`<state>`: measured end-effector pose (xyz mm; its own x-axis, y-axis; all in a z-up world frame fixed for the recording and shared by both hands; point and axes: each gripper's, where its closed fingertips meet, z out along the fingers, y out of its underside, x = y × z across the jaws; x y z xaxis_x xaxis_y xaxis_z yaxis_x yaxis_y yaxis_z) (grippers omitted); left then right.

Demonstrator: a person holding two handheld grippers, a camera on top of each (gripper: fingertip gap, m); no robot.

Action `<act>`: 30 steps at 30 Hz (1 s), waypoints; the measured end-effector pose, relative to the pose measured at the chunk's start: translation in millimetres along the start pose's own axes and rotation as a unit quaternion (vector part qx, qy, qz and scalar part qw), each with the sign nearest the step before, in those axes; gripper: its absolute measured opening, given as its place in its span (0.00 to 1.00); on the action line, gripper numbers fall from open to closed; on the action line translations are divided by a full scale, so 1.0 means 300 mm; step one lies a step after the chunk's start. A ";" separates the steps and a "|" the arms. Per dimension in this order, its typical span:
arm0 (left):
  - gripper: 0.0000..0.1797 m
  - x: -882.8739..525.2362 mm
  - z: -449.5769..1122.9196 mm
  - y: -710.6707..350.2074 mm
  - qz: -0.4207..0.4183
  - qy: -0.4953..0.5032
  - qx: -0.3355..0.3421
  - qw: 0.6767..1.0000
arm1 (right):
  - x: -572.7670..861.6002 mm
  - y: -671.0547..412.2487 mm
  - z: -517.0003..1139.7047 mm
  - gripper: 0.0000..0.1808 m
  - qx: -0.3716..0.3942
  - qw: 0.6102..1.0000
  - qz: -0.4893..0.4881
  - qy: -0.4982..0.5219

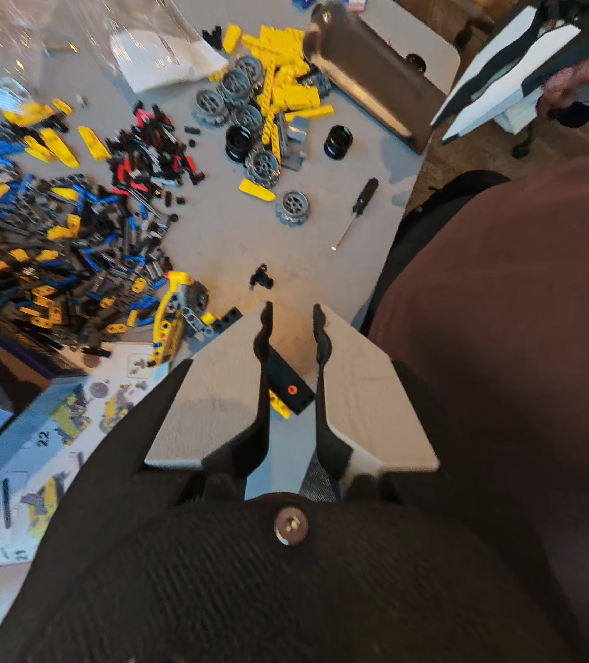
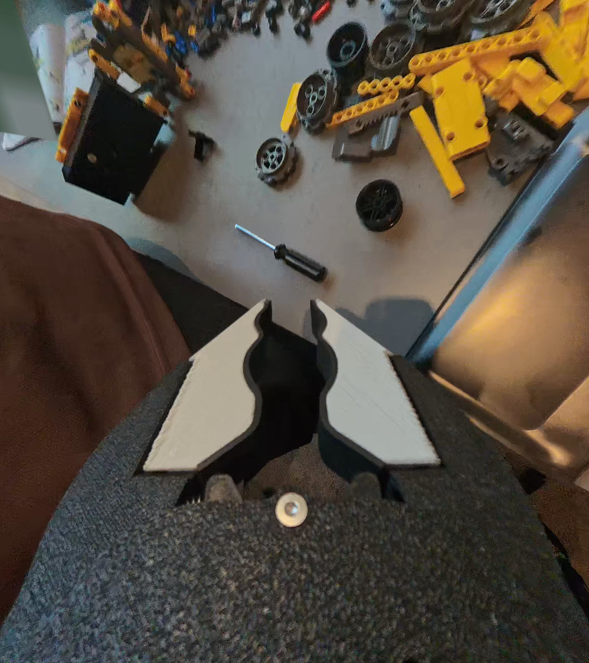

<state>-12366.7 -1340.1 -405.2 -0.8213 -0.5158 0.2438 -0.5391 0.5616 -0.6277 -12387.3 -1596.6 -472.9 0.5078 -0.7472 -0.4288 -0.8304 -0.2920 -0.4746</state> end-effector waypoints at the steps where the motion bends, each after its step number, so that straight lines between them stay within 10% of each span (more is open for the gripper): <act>1: 0.12 0.016 0.007 0.014 -0.002 0.005 -0.009 1.000 | -0.005 0.015 0.012 0.13 -0.005 1.000 -0.016 0.010; 8: 0.11 0.091 0.031 0.052 -0.003 0.026 -0.046 0.999 | -0.048 -0.001 0.177 0.21 -0.080 0.962 -0.255 0.057; 15: 0.11 0.093 -0.007 0.062 -0.005 0.016 -0.043 0.999 | -0.014 0.053 0.295 0.06 -0.181 0.904 -0.383 0.057; 30: 0.11 0.122 -0.092 0.258 -0.079 0.061 0.016 0.995 | -0.210 -0.033 0.324 0.04 -0.114 0.982 -0.148 0.024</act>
<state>-12443.6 -1297.7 -424.5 -0.7446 -0.5123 0.4279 -0.6584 0.4581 -0.5972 -12388.7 -1488.6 -516.0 0.7275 -0.6355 -0.2587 -0.6810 -0.6227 -0.3853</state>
